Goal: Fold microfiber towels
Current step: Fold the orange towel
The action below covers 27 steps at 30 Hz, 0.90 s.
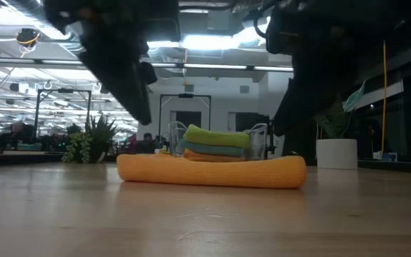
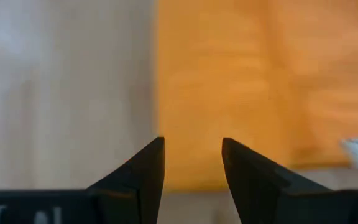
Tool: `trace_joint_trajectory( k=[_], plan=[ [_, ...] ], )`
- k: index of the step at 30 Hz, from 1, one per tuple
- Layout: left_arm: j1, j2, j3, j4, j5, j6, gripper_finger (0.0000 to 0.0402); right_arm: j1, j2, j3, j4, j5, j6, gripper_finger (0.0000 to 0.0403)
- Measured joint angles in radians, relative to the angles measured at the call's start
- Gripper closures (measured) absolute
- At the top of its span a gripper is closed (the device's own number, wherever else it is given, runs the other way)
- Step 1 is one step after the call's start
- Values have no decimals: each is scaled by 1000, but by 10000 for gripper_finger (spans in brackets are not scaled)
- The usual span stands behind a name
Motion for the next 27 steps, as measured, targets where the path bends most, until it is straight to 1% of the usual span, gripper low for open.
trace_joint_trajectory(
  k=[3,5,7,11,15,17,21,27],
  plan=[
    [-13,11,-1,-7,-18,43,278,10,22,0,47,-59,-67,240],
    [-15,9,0,5,-39,47,268,20,41,0,78,-64,-78,240],
    [-13,8,0,-18,-41,46,256,23,67,0,107,-67,-87,240],
    [-13,18,-15,-6,-41,45,224,24,101,0,111,-72,-84,239],
    [-13,23,-37,-8,-27,44,190,16,102,0,112,-73,-92,239],
    [-13,24,-41,-15,-35,45,177,11,102,0,110,-97,-92,234],
    [-13,25,-40,22,-38,45,164,11,102,0,110,-164,-131,202],
    [-13,25,-40,40,-38,44,165,-6,101,10,118,-161,-149,129]
  ],
)
